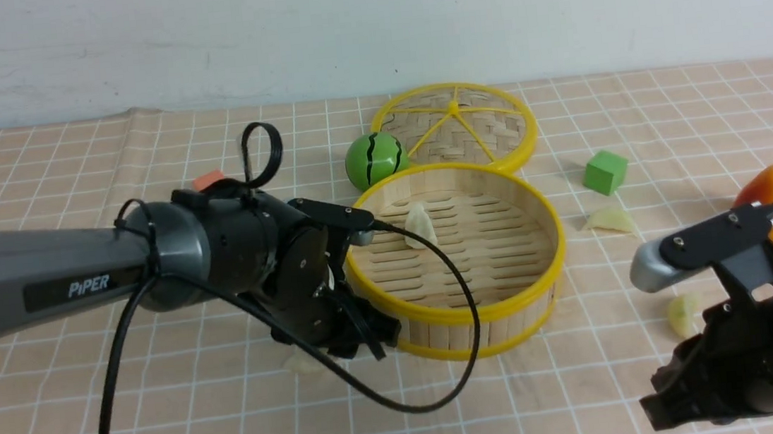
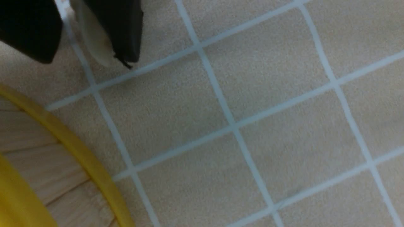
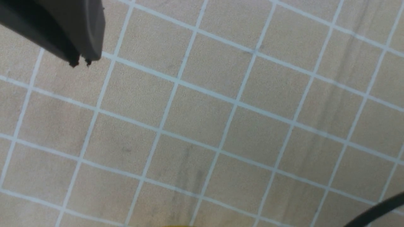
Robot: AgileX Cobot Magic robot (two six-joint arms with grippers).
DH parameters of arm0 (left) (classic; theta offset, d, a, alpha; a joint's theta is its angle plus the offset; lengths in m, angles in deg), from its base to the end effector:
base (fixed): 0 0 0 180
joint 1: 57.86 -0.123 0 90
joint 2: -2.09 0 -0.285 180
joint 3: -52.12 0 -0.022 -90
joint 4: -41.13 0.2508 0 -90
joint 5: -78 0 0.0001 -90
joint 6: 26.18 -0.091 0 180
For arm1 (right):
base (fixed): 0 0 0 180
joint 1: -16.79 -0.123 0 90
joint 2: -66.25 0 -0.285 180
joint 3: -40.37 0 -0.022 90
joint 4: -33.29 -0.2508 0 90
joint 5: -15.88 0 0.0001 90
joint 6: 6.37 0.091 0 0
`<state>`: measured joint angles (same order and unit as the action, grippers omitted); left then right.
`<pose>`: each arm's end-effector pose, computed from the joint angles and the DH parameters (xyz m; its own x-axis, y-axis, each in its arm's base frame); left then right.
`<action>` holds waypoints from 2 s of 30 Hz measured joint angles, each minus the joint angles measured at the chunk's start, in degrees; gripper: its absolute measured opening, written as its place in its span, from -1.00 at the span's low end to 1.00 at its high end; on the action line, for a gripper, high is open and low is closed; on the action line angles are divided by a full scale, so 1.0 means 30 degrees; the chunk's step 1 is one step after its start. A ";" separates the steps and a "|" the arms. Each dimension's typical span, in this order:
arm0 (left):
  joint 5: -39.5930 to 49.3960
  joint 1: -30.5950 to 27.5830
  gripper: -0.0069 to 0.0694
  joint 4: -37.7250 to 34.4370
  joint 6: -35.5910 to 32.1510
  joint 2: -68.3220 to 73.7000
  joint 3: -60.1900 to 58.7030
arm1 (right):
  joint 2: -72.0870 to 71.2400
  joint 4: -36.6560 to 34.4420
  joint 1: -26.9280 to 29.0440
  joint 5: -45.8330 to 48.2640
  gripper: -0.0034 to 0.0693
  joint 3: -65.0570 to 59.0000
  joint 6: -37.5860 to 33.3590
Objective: Put the dumplings into the steamer on the table with the brown tablecloth.
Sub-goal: 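Reach for and grasp a dumpling on the table with the left gripper, then place the dumpling into the bamboo steamer basket with the left gripper, then reach for and grasp a dumpling lying on the table beside the steamer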
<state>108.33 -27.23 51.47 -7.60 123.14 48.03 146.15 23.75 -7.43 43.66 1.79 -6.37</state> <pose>0.3509 -0.1981 0.1586 -0.8486 0.3089 -0.4294 0.3373 0.9413 0.0105 0.2084 0.1015 0.2281 -0.8132 -0.2050 -0.5447 -0.3325 0.9318 0.1457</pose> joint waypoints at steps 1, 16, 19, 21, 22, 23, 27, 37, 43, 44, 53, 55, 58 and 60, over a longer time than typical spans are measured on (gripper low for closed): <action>0.0232 0.0000 -0.26 0.0000 0.0092 -0.0022 0.0036 | 0.0000 0.0000 0.0000 0.0000 -0.81 0.0000 0.0000; 0.0099 0.0363 -0.53 -0.4898 -0.1943 -0.3613 0.3829 | 0.0000 -0.0076 0.0000 -0.0523 -0.81 0.0000 0.0000; -0.1331 0.0776 -0.53 -0.6246 -0.3127 -0.2940 0.4264 | 0.0000 -0.0076 0.0000 -0.0523 -0.81 0.0000 0.0000; -0.2094 0.1016 -0.53 -0.6822 -0.3817 -0.2169 0.4367 | 0.0000 -0.0132 0.0000 -0.0536 -0.81 0.0000 0.0000; -0.2597 0.1254 -0.53 -0.7191 -0.4419 -0.1220 0.4367 | 0.0000 -0.0142 0.0000 -0.0577 -0.80 0.0000 0.0000; -0.2688 0.1274 -0.53 -0.7193 -0.4563 -0.0972 0.4367 | 0.0000 -0.0161 0.0000 -0.0577 -0.80 0.0000 0.0000; -0.3185 0.1317 -0.53 -0.7200 -0.5537 0.1189 0.4348 | 0.0000 -0.0271 0.0000 -0.0577 -0.79 0.0000 0.0000; -0.2004 0.1317 0.40 -0.6586 -0.5904 0.1198 0.4680 | 0.0000 -0.0236 0.0000 -0.0577 -0.79 0.0000 0.0000; 0.1625 0.1317 0.30 -0.5512 -0.5177 -0.3722 0.5269 | 0.0000 0.0817 0.0121 -0.0139 -0.76 0.0015 0.0000; 0.2284 0.1317 0.19 -0.5128 -0.5053 -0.4569 0.5296 | 0.0000 0.0874 0.0285 0.0117 -0.76 0.0081 0.0000; 0.5672 0.1317 -0.86 -0.2796 -0.4797 -1.3498 0.3239 | 0.1917 0.0917 0.5070 0.1720 -0.42 0.4128 0.0000; 0.5873 0.1317 -0.86 -0.2504 -0.4797 -1.5477 0.1130 | 0.3326 0.0794 0.6071 0.1720 -0.25 0.5621 0.0000; 0.6241 0.1317 -0.86 -0.1836 -0.4775 -1.7876 -0.2129 | 0.5796 0.0701 0.6632 0.1914 -0.02 0.7818 -0.0649; 0.6437 0.1317 -0.86 -0.1288 -0.4575 -1.9285 -0.4277 | 0.6995 0.0589 0.6677 0.1945 0.10 0.9012 -0.1335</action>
<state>127.64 -23.28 47.60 -21.32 65.29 35.20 167.13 25.52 12.60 49.50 28.83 -10.38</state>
